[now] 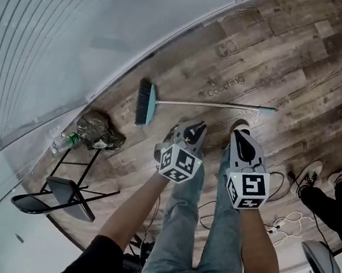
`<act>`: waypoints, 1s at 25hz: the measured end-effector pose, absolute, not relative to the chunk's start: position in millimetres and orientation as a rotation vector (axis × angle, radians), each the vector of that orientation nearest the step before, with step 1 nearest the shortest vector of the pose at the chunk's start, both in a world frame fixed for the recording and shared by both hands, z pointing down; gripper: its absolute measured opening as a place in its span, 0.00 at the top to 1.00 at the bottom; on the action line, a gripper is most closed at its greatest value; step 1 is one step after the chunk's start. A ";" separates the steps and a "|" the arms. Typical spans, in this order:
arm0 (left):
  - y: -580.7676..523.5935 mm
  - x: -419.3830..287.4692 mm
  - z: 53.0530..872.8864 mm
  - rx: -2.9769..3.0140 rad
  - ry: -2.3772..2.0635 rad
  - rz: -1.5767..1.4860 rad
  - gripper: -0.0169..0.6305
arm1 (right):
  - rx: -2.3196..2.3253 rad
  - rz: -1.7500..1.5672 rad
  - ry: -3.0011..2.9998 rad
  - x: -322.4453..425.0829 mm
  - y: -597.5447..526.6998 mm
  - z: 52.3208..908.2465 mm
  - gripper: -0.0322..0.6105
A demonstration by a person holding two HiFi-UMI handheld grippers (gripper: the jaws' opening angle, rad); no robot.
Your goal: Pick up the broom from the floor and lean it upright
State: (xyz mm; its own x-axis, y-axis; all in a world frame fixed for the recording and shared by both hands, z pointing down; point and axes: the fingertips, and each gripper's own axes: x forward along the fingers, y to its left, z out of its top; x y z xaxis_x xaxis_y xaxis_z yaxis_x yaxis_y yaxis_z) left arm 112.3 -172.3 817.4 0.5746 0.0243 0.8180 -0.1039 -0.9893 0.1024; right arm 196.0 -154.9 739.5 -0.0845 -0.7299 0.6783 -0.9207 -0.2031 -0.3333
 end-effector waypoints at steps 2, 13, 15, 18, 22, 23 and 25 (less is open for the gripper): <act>-167.5 110.3 840.9 2.642 -0.065 1.395 0.91 | 1.971 1.190 -1.791 195.2 -150.5 758.5 0.93; -154.4 115.5 977.7 2.557 -0.012 1.469 0.74 | 2.084 1.357 -1.677 196.7 -125.0 869.1 0.93; -153.9 118.4 1000.7 2.556 0.007 1.493 0.73 | 2.085 1.362 -1.674 197.9 -124.3 889.3 0.93; -147.1 118.4 1028.8 2.548 0.034 1.511 0.73 | 2.077 1.351 -1.682 196.6 -121.1 910.1 0.93; -142.0 121.2 1066.7 2.560 0.079 1.521 0.73 | 2.125 1.406 -1.656 198.9 -116.9 931.2 0.93; -140.3 121.4 1076.8 2.557 0.089 1.524 0.71 | 2.134 1.418 -1.649 199.2 -115.5 935.6 0.93; -137.5 121.7 1097.0 2.552 0.102 1.545 0.70 | 2.140 1.418 -1.640 200.2 -112.1 944.0 0.93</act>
